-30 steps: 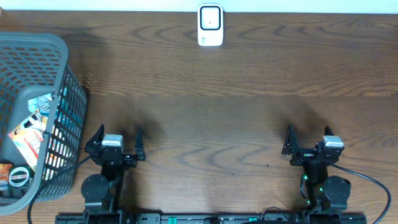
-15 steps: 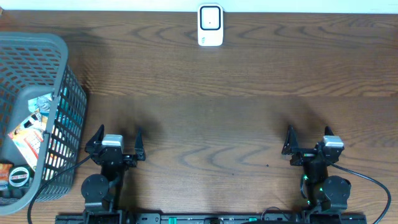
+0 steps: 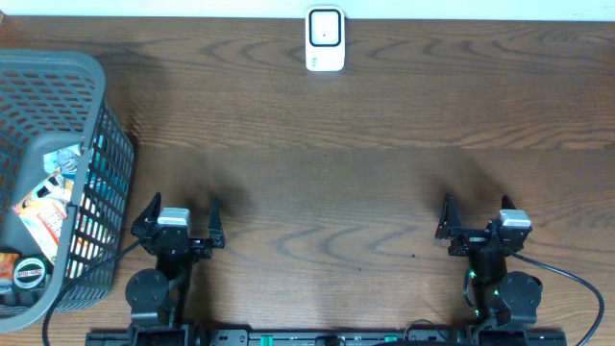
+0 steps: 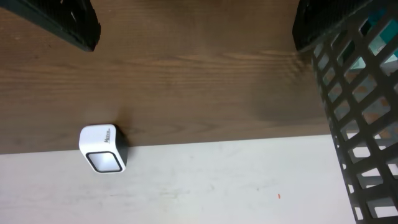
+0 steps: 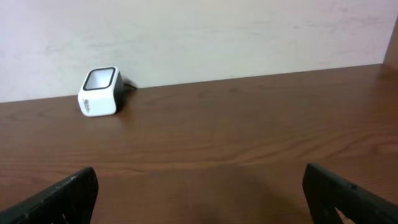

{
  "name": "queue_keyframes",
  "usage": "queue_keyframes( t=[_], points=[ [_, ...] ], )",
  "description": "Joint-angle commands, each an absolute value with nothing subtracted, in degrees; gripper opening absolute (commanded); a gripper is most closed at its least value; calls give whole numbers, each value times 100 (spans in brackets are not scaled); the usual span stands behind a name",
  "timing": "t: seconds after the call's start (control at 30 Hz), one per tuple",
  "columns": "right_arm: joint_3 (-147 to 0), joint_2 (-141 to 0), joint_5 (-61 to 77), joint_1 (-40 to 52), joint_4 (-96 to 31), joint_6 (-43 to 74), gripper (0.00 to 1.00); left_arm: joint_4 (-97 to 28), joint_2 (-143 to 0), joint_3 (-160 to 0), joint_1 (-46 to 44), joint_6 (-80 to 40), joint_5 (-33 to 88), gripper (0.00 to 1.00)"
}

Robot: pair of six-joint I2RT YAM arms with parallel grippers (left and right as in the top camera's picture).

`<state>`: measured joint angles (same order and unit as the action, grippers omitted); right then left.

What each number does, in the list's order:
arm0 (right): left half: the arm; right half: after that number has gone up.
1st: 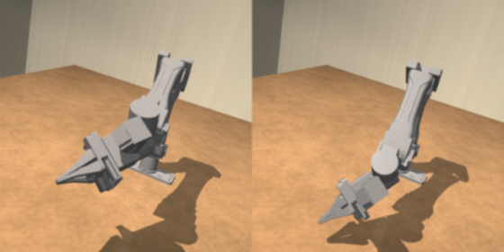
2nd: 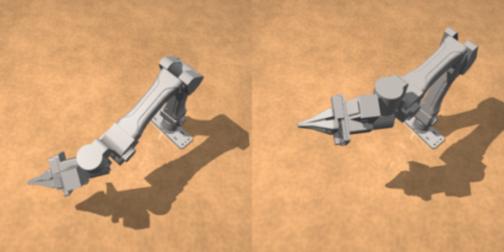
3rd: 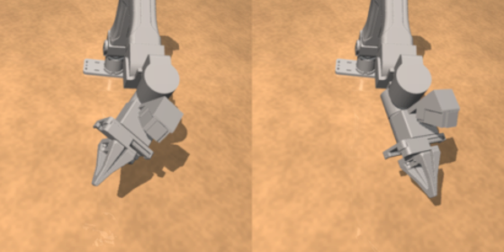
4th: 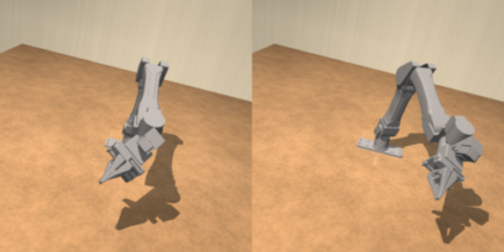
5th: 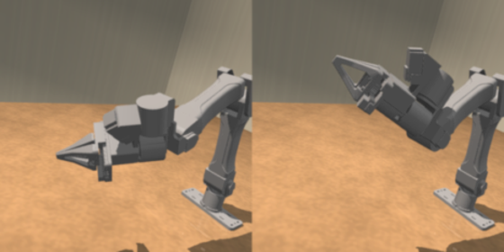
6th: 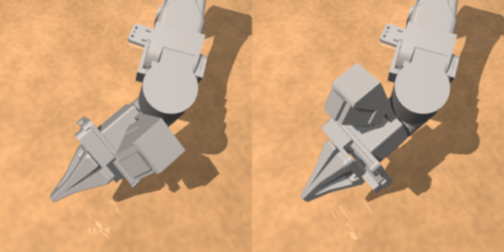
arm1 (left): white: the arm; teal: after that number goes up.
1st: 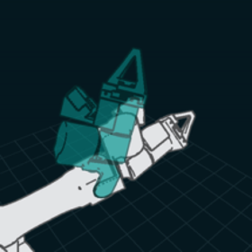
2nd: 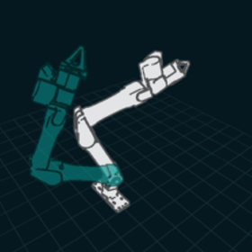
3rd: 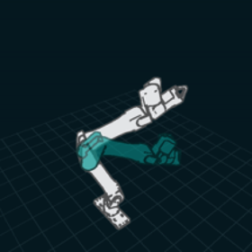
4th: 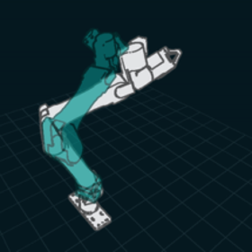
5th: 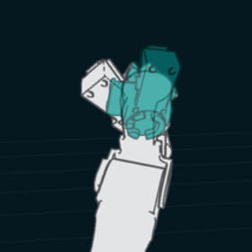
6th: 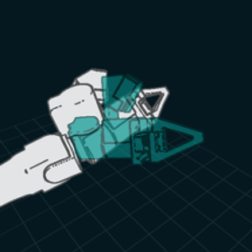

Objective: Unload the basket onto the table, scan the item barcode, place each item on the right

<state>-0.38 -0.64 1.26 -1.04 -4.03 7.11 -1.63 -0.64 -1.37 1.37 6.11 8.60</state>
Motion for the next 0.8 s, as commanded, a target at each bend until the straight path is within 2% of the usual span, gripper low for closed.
queue_keyframes(
  t=[0.0, 0.47, 0.77],
  points=[
    [-32, -38, 78, 10, -427, 659, 99, -336, -23, -23, 115, 685, 829, 98],
    [-32, -38, 78, 10, -429, 659, 99, -301, -23, -23, 121, 751, 731, 98],
    [-32, -38, 78, 10, -427, 659, 99, -75, -102, -294, 115, 161, 1907, 98]
  ],
)
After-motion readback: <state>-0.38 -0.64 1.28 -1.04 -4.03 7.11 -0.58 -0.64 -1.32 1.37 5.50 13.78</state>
